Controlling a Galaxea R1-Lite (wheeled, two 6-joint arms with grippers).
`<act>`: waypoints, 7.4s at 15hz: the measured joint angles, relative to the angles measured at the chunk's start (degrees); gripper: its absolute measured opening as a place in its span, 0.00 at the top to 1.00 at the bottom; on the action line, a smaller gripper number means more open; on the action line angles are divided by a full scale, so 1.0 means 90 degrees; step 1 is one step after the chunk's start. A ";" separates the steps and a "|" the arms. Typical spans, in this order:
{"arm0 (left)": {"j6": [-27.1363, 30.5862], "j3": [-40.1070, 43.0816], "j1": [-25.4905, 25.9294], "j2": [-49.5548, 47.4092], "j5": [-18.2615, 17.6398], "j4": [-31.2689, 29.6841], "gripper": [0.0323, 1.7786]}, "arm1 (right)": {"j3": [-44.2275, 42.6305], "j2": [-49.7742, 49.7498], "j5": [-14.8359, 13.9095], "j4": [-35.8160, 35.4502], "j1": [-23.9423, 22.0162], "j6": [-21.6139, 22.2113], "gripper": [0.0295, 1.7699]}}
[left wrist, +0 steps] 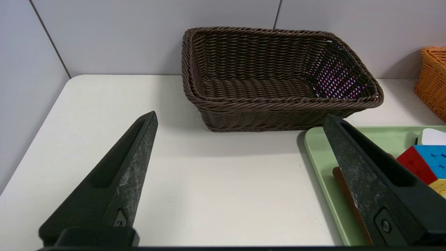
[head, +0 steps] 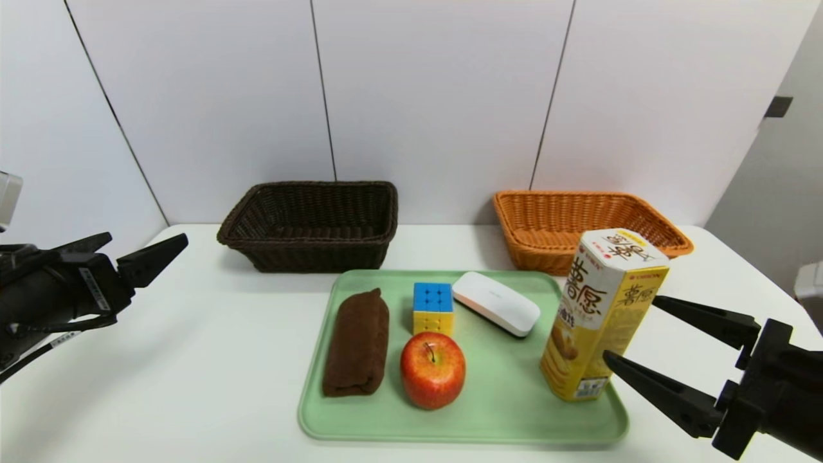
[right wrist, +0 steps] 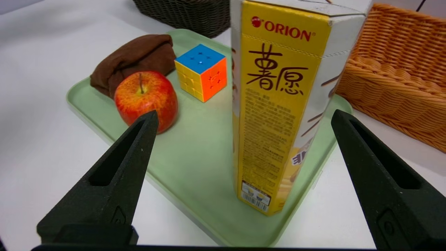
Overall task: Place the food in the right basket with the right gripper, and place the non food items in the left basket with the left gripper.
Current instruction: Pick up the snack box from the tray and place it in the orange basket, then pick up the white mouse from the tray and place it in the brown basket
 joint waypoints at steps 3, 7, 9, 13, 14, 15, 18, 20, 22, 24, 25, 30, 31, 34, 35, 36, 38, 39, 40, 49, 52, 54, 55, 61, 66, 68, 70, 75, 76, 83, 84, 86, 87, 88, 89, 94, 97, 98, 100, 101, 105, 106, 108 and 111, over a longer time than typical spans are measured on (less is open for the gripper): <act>0.0020 0.0073 0.0000 -0.0022 0.0000 -0.0003 0.05 | -0.0177 0.0343 -0.0257 -0.0018 -0.0008 0.0000 0.03; -0.0037 0.0187 0.0000 -0.0087 0.0003 0.0000 0.05 | -0.0385 0.0748 -0.0420 -0.0053 -0.0012 0.0009 0.03; -0.0053 0.0251 0.0000 -0.0123 0.0000 0.0000 0.05 | -0.0511 0.0964 -0.0489 -0.0217 0.0000 0.0103 0.03; -0.0068 0.0287 0.0000 -0.0152 -0.0004 0.0016 0.05 | -0.0750 0.1323 -0.0588 -0.0313 0.0024 0.0287 0.03; -0.0068 0.0290 -0.0003 -0.0152 -0.0007 0.0014 0.05 | -0.0750 0.1376 -0.0593 -0.0318 0.0024 0.0290 0.03; -0.0087 0.0290 -0.0003 -0.0157 -0.0004 0.0016 0.05 | -0.0749 0.1406 -0.0591 -0.0325 0.0024 0.0287 0.03; -0.0138 0.0287 -0.0003 -0.0164 -0.0007 0.0001 0.05 | -0.0749 0.1434 -0.0605 -0.0318 0.0024 0.0291 0.29; -0.0148 0.0287 -0.0003 -0.0172 -0.0007 0.0000 0.05 | -0.0710 0.1433 -0.0605 -0.0316 0.0024 0.0294 0.45; -0.0148 0.0313 -0.0003 -0.0182 -0.0004 0.0000 0.05 | -0.0688 0.1422 -0.0593 -0.0325 0.0031 0.0294 0.52; -0.0150 0.0362 -0.0003 -0.0221 -0.0007 0.0016 0.05 | -0.0680 0.1299 -0.0573 -0.0291 0.0111 0.0306 0.53; -0.0153 0.0374 -0.0003 -0.0234 -0.0004 0.0016 0.05 | -0.0741 0.1151 -0.0573 -0.0251 0.0214 0.0312 0.53; -0.0154 0.0386 -0.0003 -0.0264 -0.0007 0.0016 0.05 | -0.2067 0.0503 -0.0588 0.0459 0.0352 0.0368 0.53; -0.0150 0.0396 0.0000 -0.0283 -0.0007 0.0016 0.05 | -0.2358 0.0471 -0.0563 0.0530 0.0080 0.0451 0.53; -0.0150 0.0420 0.0004 -0.0337 0.0000 0.0016 0.05 | -0.3160 0.0775 -0.0410 0.0591 -0.1057 0.0526 0.53; -0.0153 0.0425 0.0007 -0.0347 0.0003 0.0016 0.05 | -0.3512 0.1042 -0.0333 0.0593 -0.1460 0.0513 0.53; -0.0148 0.0425 0.0007 -0.0349 0.0000 0.0016 0.05 | -0.3801 0.1302 -0.0291 0.0597 -0.1727 0.0475 0.53; -0.0150 0.0416 0.0007 -0.0349 0.0003 0.0009 0.05 | -0.4528 0.1979 -0.0255 0.0610 -0.2165 0.0331 0.53; -0.0153 0.0410 0.0007 -0.0349 -0.0003 0.0007 0.05 | -0.4909 0.2346 -0.0253 0.0628 -0.2305 0.0275 0.53; -0.0153 0.0406 0.0007 -0.0349 -0.0003 0.0007 0.05 | -0.5316 0.2769 -0.0260 0.0687 -0.2416 0.0205 0.53; -0.0359 0.0270 0.0007 -0.0347 0.0003 -0.0003 0.05 | -0.7080 0.5762 -0.0535 0.0879 -0.3132 -0.0211 0.53; -0.0368 0.0267 0.0007 -0.0347 0.0000 0.0000 0.05 | -0.6915 0.5976 -0.0542 0.0867 -0.3183 -0.0194 0.53; -0.0368 0.0267 0.0009 -0.0344 0.0003 -0.0003 0.05 | -0.6767 0.6013 -0.0536 0.0836 -0.3202 -0.0179 0.53; -0.0368 0.0267 0.0007 -0.0340 0.0000 -0.0003 0.05 | -0.6716 0.6019 -0.0542 0.0840 -0.3202 -0.0172 0.53; -0.0377 0.0284 0.0007 -0.0316 0.0000 -0.0003 0.05 | -0.6655 0.6040 -0.0704 0.0882 -0.3229 -0.0095 0.34; -0.0371 0.0282 0.0007 -0.0313 0.0003 -0.0003 0.05 | -0.6397 0.5609 -0.0746 0.1039 -0.3202 -0.0160 0.20; -0.0366 0.0272 0.0007 -0.0313 0.0003 -0.0003 0.05 | -0.6109 0.5245 -0.0744 0.1350 -0.3156 -0.0163 0.16; -0.0374 0.0270 0.0007 -0.0320 0.0000 -0.0003 0.05 | -0.5647 0.4803 -0.0738 0.1486 -0.3132 -0.0145 0.13; -0.0378 0.0301 0.0007 -0.0329 0.0000 -0.0003 0.05 | -0.4542 0.3283 -0.0622 0.2113 -0.2872 -0.0080 0.09; -0.0378 0.0306 0.0007 -0.0329 0.0003 -0.0005 0.05 | -0.4498 0.2975 -0.0605 0.2416 -0.2695 -0.0049 0.08; -0.0313 0.0318 0.0007 -0.0574 -0.0027 0.0026 0.05 | -0.6361 0.1890 -0.0612 0.6636 -0.0009 0.0244 0.05; -0.0301 0.0318 0.0007 -0.0643 -0.0041 0.0047 0.05 | -0.6732 0.2022 -0.0607 0.7331 0.0223 0.0348 0.05; -0.0274 0.0331 0.0007 -0.0764 -0.0046 0.0060 0.05 | -0.7245 0.2445 -0.0585 0.8357 0.0558 0.0592 0.05; -0.0267 0.0333 0.0007 -0.0806 -0.0049 0.0070 0.05 | -0.7429 0.2729 -0.0578 0.8630 0.0658 0.0628 0.04; -0.0261 0.0337 0.0007 -0.0840 -0.0049 0.0072 0.05 | -0.7576 0.3011 -0.0576 0.8718 0.0717 0.0635 0.04; -0.0260 0.0337 0.0007 -0.0859 -0.0049 0.0072 0.05 | -0.7717 0.3305 -0.0578 0.8743 0.0748 0.0618 0.04; -0.0260 0.0377 0.0000 -0.0864 -0.0058 0.0074 0.05 | -0.8352 0.4554 -0.0643 0.8768 0.0794 0.0226 0.04; -0.0260 0.0389 -0.0003 -0.0859 -0.0061 0.0077 0.05 | -0.8449 0.4934 -0.0652 0.8770 0.0784 0.0091 0.04; -0.0261 0.0401 -0.0003 -0.0861 -0.0058 0.0074 0.05 | -0.8449 0.5008 -0.0658 0.8773 0.0769 0.0076 0.04; -0.0261 0.0447 -0.0003 -0.0874 -0.0056 0.0077 0.05 | -0.8410 0.5105 -0.0735 0.8773 0.0707 -0.0056 0.04; -0.0267 0.0465 -0.0003 -0.0886 -0.0058 0.0074 0.05 | -0.8388 0.5136 -0.0806 0.8768 0.0675 -0.0144 0.04; -0.0270 0.0501 0.0007 -0.0914 -0.0058 0.0068 0.05 | -0.8364 0.5231 -0.0918 0.8722 0.0527 -0.0420 0.04; -0.0272 0.0503 0.0007 -0.0922 -0.0058 0.0068 0.05 | -0.8360 0.5257 -0.0921 0.8719 0.0493 -0.0454 0.04; -0.0274 0.0508 0.0004 -0.0937 -0.0056 0.0070 0.05 | -0.8360 0.5342 -0.0913 0.8691 0.0444 -0.0456 0.04; -0.0264 0.0498 0.0007 -0.0959 -0.0050 0.0041 0.05 | -0.8364 0.5522 -0.0912 0.8412 0.0374 -0.0456 0.04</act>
